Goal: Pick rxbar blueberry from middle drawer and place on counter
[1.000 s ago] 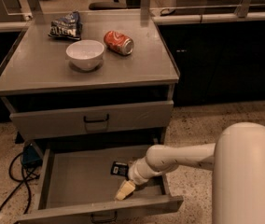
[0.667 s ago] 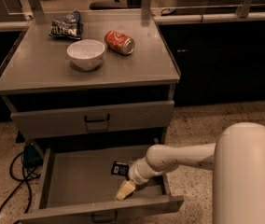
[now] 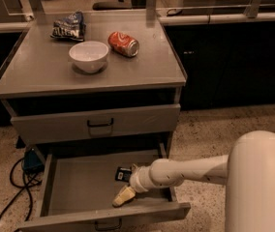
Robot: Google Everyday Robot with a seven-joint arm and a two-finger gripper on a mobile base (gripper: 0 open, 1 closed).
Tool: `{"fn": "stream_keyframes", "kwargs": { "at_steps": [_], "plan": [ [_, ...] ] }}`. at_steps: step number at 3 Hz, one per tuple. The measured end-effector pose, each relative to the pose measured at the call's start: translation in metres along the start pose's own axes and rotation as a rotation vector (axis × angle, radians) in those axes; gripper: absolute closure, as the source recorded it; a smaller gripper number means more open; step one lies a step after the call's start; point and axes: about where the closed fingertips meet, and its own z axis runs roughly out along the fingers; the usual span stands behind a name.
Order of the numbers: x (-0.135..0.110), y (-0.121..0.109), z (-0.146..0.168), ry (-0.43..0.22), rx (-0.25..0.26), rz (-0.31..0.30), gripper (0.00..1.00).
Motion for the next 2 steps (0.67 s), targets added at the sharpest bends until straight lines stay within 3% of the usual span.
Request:
{"fn": "stream_keyframes", "kwargs": {
  "at_steps": [1,2],
  "plan": [
    [-0.006,-0.015,0.001,-0.028,0.063,-0.001,0.00],
    [-0.005,-0.013,0.017,-0.002,0.004,-0.005,0.00]
  ]
}}
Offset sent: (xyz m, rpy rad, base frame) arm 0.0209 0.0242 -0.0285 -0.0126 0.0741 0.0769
